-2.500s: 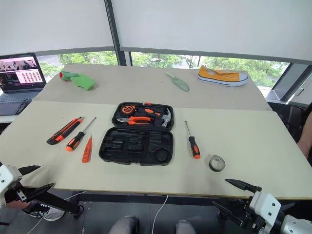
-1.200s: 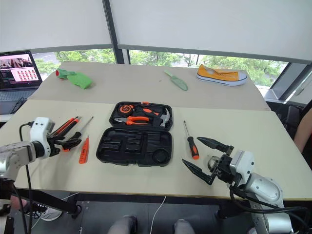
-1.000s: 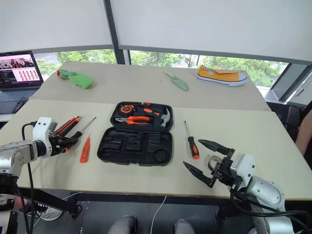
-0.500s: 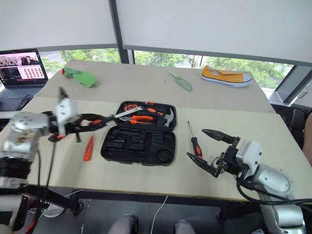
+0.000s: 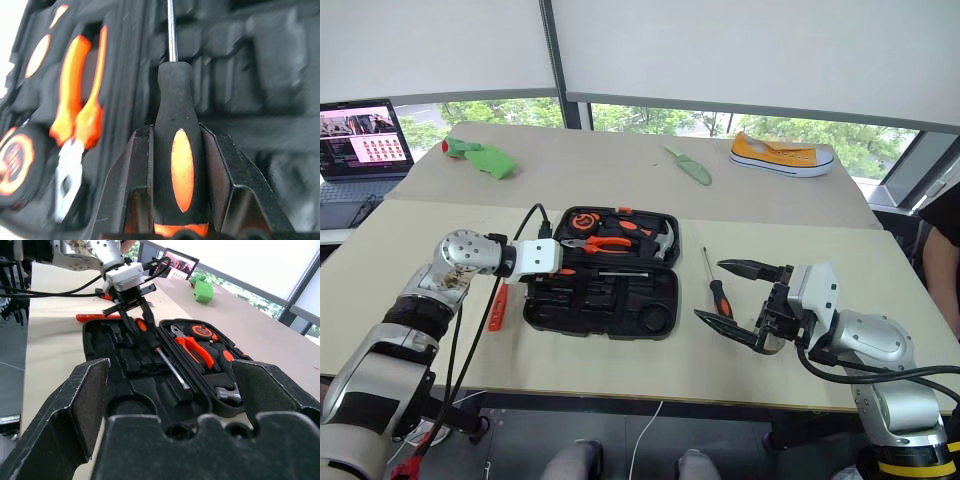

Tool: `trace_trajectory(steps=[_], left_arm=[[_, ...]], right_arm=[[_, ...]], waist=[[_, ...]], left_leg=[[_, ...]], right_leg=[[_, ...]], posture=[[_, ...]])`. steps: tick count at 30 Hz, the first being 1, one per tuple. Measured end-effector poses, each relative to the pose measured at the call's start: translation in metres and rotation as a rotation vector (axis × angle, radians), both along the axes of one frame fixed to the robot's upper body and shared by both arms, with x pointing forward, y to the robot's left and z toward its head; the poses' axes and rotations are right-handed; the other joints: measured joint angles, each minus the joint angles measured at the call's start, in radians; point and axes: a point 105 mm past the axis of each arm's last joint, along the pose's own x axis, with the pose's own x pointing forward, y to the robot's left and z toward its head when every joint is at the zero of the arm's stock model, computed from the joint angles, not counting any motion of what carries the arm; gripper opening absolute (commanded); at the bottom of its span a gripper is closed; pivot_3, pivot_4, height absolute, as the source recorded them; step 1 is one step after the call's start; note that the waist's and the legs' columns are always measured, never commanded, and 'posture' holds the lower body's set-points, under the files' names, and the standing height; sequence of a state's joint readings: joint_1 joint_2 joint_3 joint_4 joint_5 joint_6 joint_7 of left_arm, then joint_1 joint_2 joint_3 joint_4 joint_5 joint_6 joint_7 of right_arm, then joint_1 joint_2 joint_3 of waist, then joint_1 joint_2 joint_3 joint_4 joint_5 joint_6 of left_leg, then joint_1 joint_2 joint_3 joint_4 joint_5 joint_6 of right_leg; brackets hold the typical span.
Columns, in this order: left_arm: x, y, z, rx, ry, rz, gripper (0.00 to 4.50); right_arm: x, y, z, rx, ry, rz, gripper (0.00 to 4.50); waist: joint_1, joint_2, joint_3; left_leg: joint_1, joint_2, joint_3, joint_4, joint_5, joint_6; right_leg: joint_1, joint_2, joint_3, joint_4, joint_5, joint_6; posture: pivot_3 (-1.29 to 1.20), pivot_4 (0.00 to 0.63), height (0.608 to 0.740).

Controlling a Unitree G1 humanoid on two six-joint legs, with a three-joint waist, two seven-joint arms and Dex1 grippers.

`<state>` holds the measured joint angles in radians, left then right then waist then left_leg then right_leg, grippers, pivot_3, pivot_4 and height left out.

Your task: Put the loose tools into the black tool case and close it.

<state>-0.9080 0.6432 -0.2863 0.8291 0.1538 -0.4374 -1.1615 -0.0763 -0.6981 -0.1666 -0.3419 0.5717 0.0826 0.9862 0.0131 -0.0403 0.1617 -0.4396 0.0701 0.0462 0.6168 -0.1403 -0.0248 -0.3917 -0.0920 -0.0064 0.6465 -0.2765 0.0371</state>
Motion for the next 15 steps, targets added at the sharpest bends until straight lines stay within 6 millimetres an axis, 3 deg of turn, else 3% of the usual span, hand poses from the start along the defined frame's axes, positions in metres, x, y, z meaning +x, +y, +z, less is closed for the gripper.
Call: trace_trajectory(steps=[7,9,15], left_arm=[[0.003,0.004,-0.002,0.026,-0.021,-0.004,0.87],[0.005,0.003,-0.003,0.02,-0.024,-0.002,1.88],[0.008,-0.005,0.009,-0.16,-0.012,0.03,4.01]], right_arm=[[-0.002,0.003,-0.002,0.013,0.007,-0.003,4.5],[-0.002,0.003,-0.003,0.018,0.013,-0.006,4.5],[-0.006,0.005,-0.005,0.017,0.025,-0.008,4.5]], waist=[[-0.001,0.0,0.0],[-0.001,0.0,0.0],[0.003,0.0,0.0]], left_leg=[[0.0,0.0,0.0,0.0,0.0,0.0],[0.0,0.0,0.0,0.001,0.001,0.001],[-0.001,0.0,-0.001,0.002,0.001,0.001]], right_leg=[[0.0,0.0,0.0,0.001,0.0,0.0],[0.0,0.0,0.0,0.001,0.001,0.0],[0.0,0.0,0.0,0.001,0.002,-0.002]], posture=[[0.0,0.15,0.74],[0.0,0.15,0.74],[0.0,0.15,0.74]])
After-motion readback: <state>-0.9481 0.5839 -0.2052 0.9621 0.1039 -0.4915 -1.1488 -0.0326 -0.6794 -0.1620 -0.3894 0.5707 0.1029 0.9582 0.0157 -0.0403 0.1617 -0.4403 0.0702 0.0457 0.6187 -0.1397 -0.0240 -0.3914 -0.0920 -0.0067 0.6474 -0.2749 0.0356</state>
